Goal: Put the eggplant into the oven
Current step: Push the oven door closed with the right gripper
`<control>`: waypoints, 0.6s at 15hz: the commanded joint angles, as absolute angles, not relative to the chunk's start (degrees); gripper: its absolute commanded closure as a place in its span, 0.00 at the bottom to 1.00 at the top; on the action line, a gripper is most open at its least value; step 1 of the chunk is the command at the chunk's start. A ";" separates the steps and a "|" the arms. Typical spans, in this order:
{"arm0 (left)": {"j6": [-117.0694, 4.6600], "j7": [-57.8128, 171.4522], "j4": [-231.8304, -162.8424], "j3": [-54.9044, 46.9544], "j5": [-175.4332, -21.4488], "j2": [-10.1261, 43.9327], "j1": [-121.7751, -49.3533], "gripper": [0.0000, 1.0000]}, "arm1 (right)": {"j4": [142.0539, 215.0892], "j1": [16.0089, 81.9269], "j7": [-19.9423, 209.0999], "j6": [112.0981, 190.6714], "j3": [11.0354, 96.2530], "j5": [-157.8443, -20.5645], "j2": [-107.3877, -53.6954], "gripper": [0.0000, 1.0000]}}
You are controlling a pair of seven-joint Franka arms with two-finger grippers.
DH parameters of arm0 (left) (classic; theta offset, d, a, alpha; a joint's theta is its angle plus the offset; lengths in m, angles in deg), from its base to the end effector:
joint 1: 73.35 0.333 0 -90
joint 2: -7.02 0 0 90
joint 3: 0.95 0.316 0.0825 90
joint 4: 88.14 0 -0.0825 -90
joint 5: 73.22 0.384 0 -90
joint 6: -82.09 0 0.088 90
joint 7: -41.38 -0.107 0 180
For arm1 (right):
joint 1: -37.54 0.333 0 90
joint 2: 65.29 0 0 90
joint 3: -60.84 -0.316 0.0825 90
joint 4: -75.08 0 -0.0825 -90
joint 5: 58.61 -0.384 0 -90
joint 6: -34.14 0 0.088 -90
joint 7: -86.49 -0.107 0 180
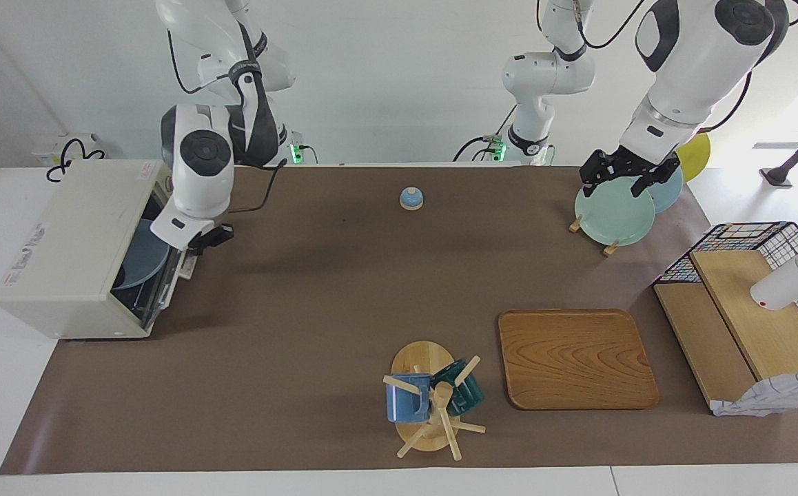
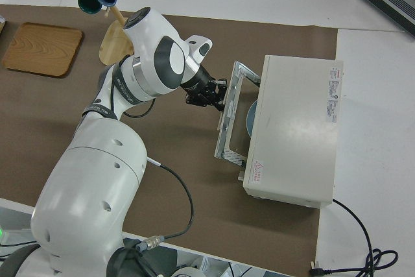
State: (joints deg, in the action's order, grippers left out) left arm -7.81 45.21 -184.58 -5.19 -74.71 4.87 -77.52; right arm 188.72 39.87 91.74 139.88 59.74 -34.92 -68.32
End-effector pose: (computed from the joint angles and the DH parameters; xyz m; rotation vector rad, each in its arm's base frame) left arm 0.5330 -0.0823 0.5920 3.1218 -0.1231 -0.1231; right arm 0.5493 0.0010 0.4297 2.7157 0.4155 -0.2704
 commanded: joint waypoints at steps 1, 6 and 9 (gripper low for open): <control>-7.56 44.80 -184.64 -5.61 -73.92 4.47 -76.95 0.00 | 188.73 35.53 96.24 141.10 60.58 -32.60 -69.25 1.00; -7.56 44.80 -184.64 -5.61 -73.92 4.47 -76.95 0.00 | 188.11 33.24 100.11 137.94 61.02 -37.33 -67.22 1.00; -7.56 44.80 -184.64 -5.61 -73.92 4.56 -76.95 0.00 | 185.67 33.15 100.12 135.23 61.11 -42.33 -65.56 1.00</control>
State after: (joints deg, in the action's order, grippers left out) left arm -7.81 45.21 -184.57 -5.19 -74.71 4.87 -77.52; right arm 186.65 34.13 98.33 138.67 60.89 -38.04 -66.46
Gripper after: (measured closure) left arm 0.000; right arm 0.991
